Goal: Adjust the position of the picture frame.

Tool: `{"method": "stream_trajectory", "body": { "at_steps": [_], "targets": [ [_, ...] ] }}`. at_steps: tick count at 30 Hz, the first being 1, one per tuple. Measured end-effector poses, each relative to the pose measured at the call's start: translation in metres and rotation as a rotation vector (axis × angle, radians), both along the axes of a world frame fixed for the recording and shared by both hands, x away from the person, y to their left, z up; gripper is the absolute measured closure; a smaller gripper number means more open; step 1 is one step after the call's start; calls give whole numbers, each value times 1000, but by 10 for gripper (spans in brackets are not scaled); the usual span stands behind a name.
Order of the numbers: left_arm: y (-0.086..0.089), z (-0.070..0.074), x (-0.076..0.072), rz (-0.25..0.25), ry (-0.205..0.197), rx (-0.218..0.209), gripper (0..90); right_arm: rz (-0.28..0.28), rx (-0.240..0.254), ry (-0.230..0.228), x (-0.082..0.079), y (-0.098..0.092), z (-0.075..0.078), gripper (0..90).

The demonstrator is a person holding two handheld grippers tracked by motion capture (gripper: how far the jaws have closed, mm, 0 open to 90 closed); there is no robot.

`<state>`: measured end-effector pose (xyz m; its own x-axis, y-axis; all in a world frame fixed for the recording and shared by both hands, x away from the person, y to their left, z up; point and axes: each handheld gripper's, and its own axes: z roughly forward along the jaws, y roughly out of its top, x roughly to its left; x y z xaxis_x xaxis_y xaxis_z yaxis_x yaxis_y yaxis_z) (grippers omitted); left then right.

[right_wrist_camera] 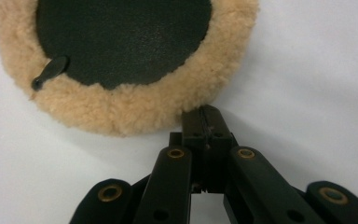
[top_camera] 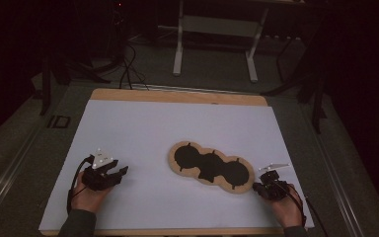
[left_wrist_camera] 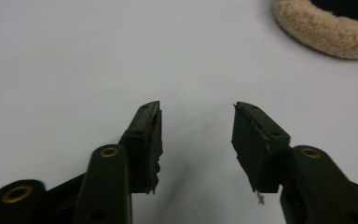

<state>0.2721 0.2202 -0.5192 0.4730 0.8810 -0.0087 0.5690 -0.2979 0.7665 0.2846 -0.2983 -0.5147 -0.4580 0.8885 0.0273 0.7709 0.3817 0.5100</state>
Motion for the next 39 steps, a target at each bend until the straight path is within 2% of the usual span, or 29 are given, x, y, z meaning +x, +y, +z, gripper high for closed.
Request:
{"method": "stream_trajectory", "body": {
  "at_steps": [3,5,6,8,9,11,13,14,17,20,22,24,26,29,34,35,39],
  "targets": [
    [1,0,2,-3,13,-16,521,-8,20,6,5,-1,0,898],
    [0,0,2,4,8,-22,521,-13,23,8,7,-1,0,898],
    [-1,0,2,9,5,-7,516,-15,21,7,8,0,0,899],
    [-1,0,2,9,5,-7,499,-18,22,10,10,0,0,899],
    [-5,1,3,22,14,27,492,-17,18,9,13,1,0,898],
    [-8,0,3,23,17,24,492,-20,17,14,16,2,0,898],
    [-9,0,4,17,17,15,493,-25,22,19,19,3,0,898],
    [-12,0,4,10,12,-9,494,-26,19,19,20,4,0,898],
    [-16,1,4,0,4,-36,498,-26,17,23,25,5,1,898],
    [-20,0,4,-9,3,-45,500,-26,27,40,30,5,1,898],
    [-29,1,5,-23,6,-59,499,-26,39,39,33,5,1,898],
    [-31,1,5,-31,2,-58,500,-29,57,33,35,3,0,898],
    [-37,3,2,-71,-22,-46,507,-27,75,25,35,1,-1,898],
    [-40,4,1,-84,-21,-34,525,-47,101,9,33,0,-3,898],
    [-40,3,2,-86,-13,-22,535,-67,77,-35,32,6,-5,898],
    [-41,3,2,-89,-16,-7,523,-70,69,-44,32,8,-5,899],
    [-46,0,3,-95,0,10,509,-76,47,-77,32,15,-6,899]
  ]
}}
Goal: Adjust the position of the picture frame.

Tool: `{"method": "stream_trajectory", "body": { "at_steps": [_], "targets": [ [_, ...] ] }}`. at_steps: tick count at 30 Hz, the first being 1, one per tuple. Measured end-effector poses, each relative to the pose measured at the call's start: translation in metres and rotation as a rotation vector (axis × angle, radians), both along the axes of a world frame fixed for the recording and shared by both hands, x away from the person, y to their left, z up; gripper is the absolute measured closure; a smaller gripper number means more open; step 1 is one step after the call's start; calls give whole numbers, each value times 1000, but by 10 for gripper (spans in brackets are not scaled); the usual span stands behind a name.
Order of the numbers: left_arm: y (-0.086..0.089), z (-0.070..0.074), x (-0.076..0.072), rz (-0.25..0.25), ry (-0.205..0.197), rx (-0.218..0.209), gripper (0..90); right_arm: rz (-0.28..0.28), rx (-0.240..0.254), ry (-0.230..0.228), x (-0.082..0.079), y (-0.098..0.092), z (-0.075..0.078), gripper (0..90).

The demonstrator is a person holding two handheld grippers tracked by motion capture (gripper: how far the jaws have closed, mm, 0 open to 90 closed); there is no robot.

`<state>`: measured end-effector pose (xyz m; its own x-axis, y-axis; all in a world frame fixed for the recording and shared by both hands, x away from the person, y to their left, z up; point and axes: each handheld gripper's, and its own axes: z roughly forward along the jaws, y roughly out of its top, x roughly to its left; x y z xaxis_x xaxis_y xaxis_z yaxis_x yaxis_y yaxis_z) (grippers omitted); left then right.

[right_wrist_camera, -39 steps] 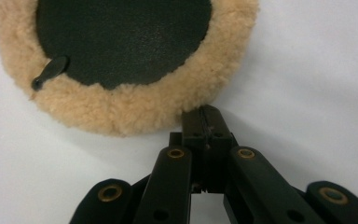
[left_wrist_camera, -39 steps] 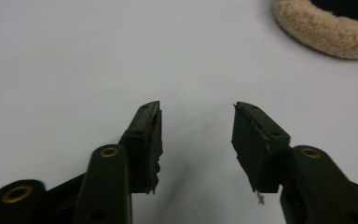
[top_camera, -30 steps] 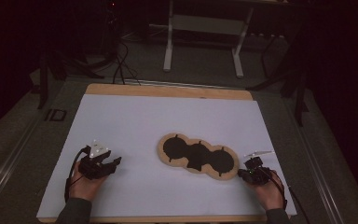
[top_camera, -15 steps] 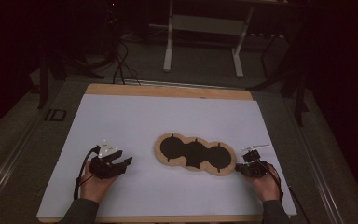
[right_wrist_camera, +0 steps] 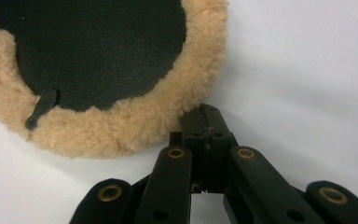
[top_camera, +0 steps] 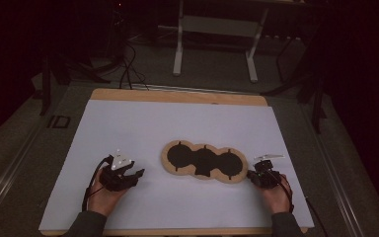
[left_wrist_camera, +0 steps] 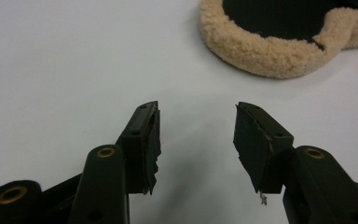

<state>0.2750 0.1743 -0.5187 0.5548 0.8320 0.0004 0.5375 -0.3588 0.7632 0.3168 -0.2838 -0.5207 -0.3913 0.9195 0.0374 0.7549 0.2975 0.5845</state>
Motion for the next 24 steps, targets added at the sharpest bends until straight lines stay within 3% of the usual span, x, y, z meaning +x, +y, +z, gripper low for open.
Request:
{"method": "stream_trajectory", "body": {
  "at_steps": [11,24],
  "targets": [
    [0,0,0,8,-13,2,540,-2,13,-28,6,6,-2,899],
    [-2,-3,1,11,-3,-6,530,9,9,-41,14,13,-3,899]
  ]
}}
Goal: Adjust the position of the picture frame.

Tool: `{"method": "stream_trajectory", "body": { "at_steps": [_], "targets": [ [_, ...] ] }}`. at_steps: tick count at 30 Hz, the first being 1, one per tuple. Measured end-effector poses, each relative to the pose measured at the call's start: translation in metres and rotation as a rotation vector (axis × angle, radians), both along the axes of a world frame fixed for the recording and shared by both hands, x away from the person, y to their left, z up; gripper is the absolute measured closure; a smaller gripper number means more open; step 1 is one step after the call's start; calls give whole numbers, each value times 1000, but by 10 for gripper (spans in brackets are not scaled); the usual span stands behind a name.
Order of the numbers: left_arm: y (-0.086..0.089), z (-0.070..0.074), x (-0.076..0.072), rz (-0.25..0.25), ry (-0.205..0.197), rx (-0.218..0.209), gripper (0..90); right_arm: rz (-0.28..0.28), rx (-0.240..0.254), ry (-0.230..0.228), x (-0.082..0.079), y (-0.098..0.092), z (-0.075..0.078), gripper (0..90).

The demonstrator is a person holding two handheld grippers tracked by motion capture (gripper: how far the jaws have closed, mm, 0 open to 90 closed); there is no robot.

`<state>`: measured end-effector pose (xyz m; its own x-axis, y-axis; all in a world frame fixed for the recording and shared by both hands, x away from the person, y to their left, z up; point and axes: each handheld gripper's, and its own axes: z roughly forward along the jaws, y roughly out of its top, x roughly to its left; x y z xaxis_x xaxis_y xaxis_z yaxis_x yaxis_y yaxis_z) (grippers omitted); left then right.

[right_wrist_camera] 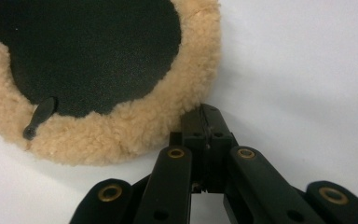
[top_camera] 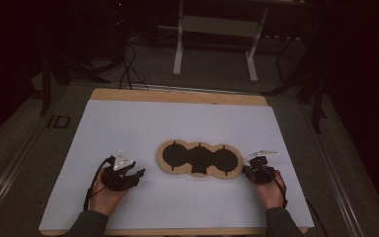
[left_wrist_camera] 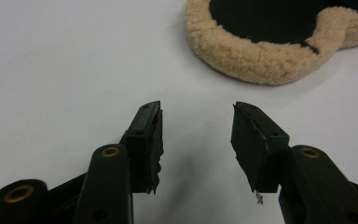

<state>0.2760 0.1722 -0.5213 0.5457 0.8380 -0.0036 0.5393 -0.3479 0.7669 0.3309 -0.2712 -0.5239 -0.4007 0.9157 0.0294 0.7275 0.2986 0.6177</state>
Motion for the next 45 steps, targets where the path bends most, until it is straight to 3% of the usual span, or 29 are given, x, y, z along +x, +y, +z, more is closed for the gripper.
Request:
{"method": "stream_trajectory", "body": {
  "at_steps": [10,13,16,31,45],
  "targets": [
    [-1,1,3,-3,9,-7,524,6,-3,-11,6,7,-1,899],
    [1,2,8,13,18,-43,524,7,-3,-13,9,10,-1,899],
    [0,2,10,19,15,-46,519,10,-5,-20,10,12,-1,899],
    [-13,-7,10,-26,11,67,511,11,0,-37,14,17,-3,900],
    [-14,-8,10,-21,9,71,496,15,-2,-43,13,17,-3,899]
  ]
}}
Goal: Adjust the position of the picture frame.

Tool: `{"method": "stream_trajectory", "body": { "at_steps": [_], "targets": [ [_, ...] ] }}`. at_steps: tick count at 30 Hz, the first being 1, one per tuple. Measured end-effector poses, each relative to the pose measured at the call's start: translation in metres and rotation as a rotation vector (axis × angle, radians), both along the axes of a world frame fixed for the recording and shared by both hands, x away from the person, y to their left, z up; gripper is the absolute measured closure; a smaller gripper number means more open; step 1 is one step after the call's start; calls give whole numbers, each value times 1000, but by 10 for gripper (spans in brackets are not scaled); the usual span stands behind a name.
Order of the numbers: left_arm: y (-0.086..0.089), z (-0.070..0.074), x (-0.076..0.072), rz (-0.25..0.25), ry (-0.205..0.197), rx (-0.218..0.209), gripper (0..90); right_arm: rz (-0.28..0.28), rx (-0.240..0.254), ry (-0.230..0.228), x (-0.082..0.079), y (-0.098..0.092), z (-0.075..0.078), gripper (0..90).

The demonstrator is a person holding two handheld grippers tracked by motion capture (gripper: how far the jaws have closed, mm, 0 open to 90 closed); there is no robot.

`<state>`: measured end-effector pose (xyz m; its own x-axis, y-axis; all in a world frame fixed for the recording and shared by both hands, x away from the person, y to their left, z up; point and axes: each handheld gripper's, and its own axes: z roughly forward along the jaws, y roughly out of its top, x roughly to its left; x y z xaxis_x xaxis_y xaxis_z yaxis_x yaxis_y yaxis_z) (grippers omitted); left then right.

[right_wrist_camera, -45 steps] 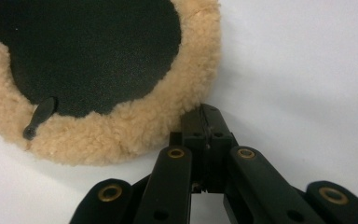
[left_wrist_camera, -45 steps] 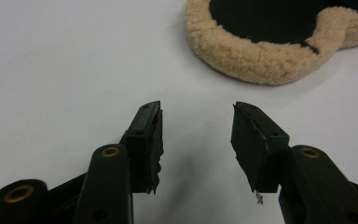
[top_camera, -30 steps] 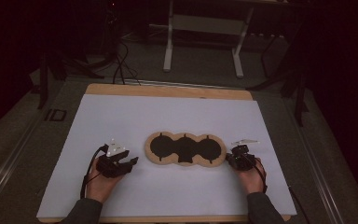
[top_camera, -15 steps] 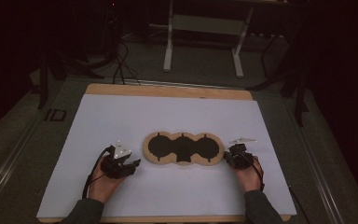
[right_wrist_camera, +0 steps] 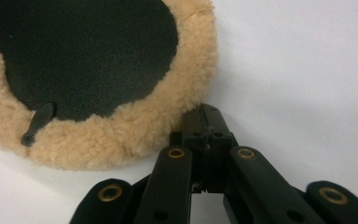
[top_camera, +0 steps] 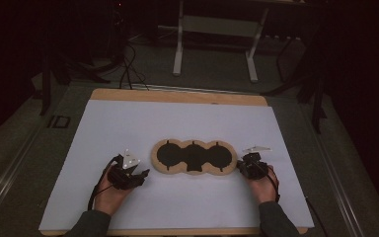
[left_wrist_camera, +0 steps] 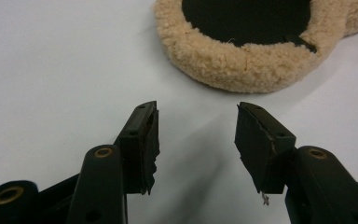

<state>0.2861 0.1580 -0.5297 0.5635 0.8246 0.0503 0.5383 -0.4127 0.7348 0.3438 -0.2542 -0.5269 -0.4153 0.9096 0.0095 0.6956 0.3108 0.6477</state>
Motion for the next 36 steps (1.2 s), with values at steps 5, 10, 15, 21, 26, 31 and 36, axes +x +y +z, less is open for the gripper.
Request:
{"method": "stream_trajectory", "body": {
  "at_steps": [5,10,15,21,26,31,36],
  "targets": [
    [-1,0,0,-4,-4,6,494,3,0,-2,-1,1,0,900],
    [-1,-1,0,-6,-5,8,491,8,-6,-6,-1,2,0,899],
    [-2,0,-1,-8,-7,8,488,14,-6,-6,-2,3,0,900],
    [-3,-1,-1,-16,-7,5,488,30,-3,-8,-3,5,0,900],
    [-7,-4,0,-28,7,26,490,37,7,-3,-3,8,-1,900],
    [-10,-6,0,-50,18,42,546,46,10,-1,-1,12,-1,900],
    [-13,-8,-1,-61,20,60,597,54,22,0,0,16,-1,899]
  ]
}}
